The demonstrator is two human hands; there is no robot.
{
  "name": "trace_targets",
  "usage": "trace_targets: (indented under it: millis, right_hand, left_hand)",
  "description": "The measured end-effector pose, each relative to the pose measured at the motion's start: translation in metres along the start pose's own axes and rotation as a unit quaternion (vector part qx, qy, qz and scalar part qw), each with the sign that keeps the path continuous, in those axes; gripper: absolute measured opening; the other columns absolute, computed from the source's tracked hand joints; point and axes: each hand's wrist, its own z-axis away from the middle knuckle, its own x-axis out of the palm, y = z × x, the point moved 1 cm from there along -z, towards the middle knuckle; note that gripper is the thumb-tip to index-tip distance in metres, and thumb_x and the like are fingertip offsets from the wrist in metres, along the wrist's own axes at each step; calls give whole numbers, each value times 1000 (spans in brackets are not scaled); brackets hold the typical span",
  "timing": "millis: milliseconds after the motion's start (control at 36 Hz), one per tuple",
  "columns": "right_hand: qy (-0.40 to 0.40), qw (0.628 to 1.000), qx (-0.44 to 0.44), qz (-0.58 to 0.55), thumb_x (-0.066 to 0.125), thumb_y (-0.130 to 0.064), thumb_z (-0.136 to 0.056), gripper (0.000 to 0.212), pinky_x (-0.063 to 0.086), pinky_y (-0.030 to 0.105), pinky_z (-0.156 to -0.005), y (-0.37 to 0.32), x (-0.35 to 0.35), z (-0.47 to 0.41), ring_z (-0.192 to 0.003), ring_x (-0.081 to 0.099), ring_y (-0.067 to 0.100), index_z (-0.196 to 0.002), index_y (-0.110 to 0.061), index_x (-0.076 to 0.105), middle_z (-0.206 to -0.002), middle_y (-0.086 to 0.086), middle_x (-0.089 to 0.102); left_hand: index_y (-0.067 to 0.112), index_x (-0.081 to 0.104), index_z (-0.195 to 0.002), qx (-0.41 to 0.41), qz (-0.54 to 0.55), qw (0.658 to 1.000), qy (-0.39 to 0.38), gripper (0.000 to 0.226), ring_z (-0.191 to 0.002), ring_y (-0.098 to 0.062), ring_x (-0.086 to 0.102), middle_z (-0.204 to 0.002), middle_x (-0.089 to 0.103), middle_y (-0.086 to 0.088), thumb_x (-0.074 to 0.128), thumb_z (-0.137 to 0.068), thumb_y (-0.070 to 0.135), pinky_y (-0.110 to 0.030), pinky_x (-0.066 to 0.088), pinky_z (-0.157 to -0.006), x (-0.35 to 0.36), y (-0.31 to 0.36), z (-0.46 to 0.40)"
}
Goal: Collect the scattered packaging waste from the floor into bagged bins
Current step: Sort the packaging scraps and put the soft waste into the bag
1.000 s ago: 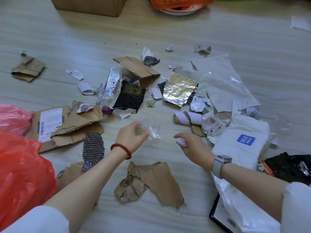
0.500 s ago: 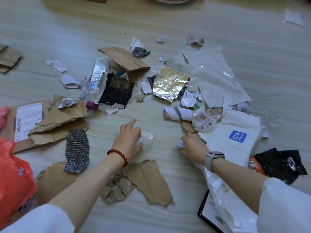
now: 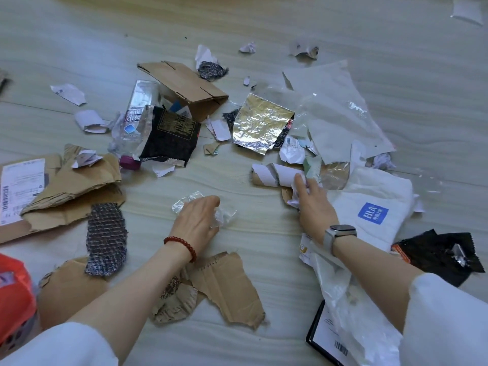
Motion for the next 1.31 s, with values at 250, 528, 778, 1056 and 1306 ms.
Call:
trace_targets:
  millis: [250, 528, 778, 1056, 1306]
  right_hand:
    - [32, 998, 16, -44, 50, -13, -89, 33, 39, 35, -67, -5, -17, 3, -98, 49, 33, -121, -7, 41, -115, 16, 46]
    - [-3, 1000, 2, -12, 54, -43, -88, 57, 40, 34, -65, -36, -34, -45, -100, 50, 36, -130, -12, 33, -116, 18, 44]
    - [2, 999, 5, 53, 52, -33, -89, 41, 36, 34, -62, -52, -37, -45, -96, 51, 36, -117, -3, 44, -113, 17, 44]
    - [37, 984, -57, -162, 58, -33, -76, 27, 41, 31, -58, -139, -109, -20, -75, 52, 29, -82, -7, 51, -90, 14, 51]
    - [-63, 903, -131, -405, 61, -27, -82, 19, 52, 33, -70, -289, -190, 20, -74, 65, 23, -73, -10, 63, -76, 10, 69]
  left_hand:
    - [33, 11, -145, -14, -37, 999, -5, 74, -99, -29, 46, -120, 47, -6, 50, -86, 10, -34, 40, -81, 3, -1, -9]
    - [32, 34, -132, -11, -51, 998, -17, 50, -110, -26, 40, -128, 41, 1, 51, -87, 18, -30, 40, -81, 1, -2, -8]
    - [31, 39, -130, -23, 30, 999, 14, 51, -108, -27, 40, -125, 42, -1, 50, -85, 11, -38, 44, -88, -28, -9, -4]
    - [21, 49, -126, 37, 52, 985, 161, 47, -107, -26, 47, -121, 46, -9, 57, -83, 4, -32, 43, -88, -151, -15, 3]
    - [38, 50, -105, 26, 109, 932, 344, 36, -91, -7, 49, -111, 53, -7, 47, -75, 18, -12, 34, -77, -293, -70, 109]
